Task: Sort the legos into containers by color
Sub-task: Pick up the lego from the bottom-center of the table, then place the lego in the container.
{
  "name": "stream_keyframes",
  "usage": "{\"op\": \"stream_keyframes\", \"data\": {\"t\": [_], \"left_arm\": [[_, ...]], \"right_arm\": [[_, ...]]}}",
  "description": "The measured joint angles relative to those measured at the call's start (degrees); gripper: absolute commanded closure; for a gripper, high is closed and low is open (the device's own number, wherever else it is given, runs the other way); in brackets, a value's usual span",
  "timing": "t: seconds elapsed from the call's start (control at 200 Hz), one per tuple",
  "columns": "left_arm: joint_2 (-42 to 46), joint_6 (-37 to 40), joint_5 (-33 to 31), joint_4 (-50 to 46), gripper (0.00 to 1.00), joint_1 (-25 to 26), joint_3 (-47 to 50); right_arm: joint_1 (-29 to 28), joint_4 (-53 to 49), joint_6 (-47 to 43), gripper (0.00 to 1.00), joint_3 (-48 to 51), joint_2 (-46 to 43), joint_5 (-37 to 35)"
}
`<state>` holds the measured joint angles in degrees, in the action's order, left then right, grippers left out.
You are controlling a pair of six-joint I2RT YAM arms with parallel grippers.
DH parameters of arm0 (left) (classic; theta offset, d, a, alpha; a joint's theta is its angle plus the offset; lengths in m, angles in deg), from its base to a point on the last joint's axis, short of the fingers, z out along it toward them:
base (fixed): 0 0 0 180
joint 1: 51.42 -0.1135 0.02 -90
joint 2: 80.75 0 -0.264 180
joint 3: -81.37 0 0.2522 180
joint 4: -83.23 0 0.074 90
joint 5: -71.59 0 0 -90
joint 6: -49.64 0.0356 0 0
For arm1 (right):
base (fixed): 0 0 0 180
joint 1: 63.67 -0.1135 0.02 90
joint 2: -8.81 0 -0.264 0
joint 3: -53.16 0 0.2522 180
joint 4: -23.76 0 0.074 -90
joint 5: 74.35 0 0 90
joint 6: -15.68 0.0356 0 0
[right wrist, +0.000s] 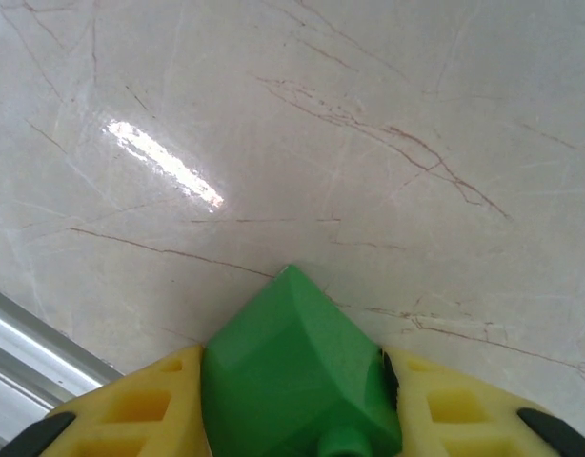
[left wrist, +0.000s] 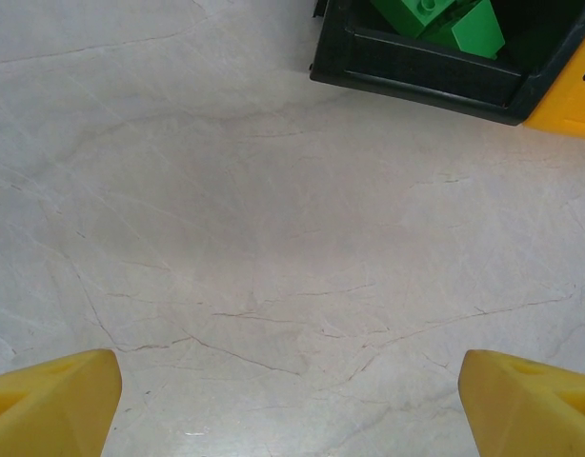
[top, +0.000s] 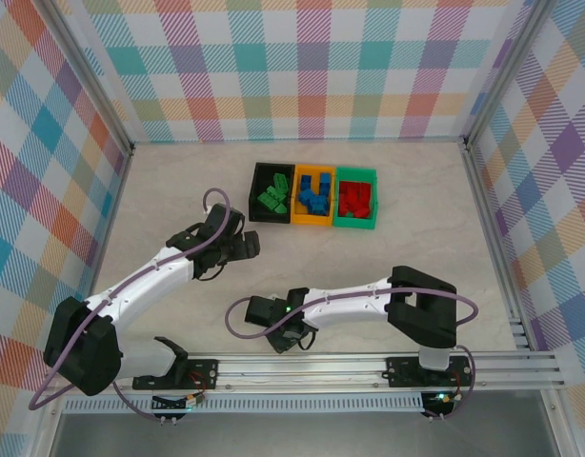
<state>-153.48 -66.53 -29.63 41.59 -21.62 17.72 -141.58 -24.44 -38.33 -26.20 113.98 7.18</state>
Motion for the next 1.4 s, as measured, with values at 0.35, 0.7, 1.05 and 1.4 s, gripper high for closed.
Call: {"op": "stream_keyframes", "data": {"t": [0.35,0.7,1.05,1.4], "left_arm": [[0.0,-1.7,-0.5,0.0,0.09,0.0,3.0],[4.7,-5.9,0.1,-0.1,0.09,0.0,8.8],[9.4,-8.2,2.8,-0.9,0.09,0.0,11.2],[14.9,-8.5,0.0,-5.3,0.10,0.0,11.3]], "right_arm": [[8.0,6.5,-2.2,0.68,3.0,-7.2,1.4],[28.9,9.4,-11.1,0.68,-8.2,-8.2,7.8],[38.0,7.7,-18.6,0.65,-40.6,14.7,12.5],[39.1,-1.4,-23.6,0.39,-66.2,33.6,12.2]]}}
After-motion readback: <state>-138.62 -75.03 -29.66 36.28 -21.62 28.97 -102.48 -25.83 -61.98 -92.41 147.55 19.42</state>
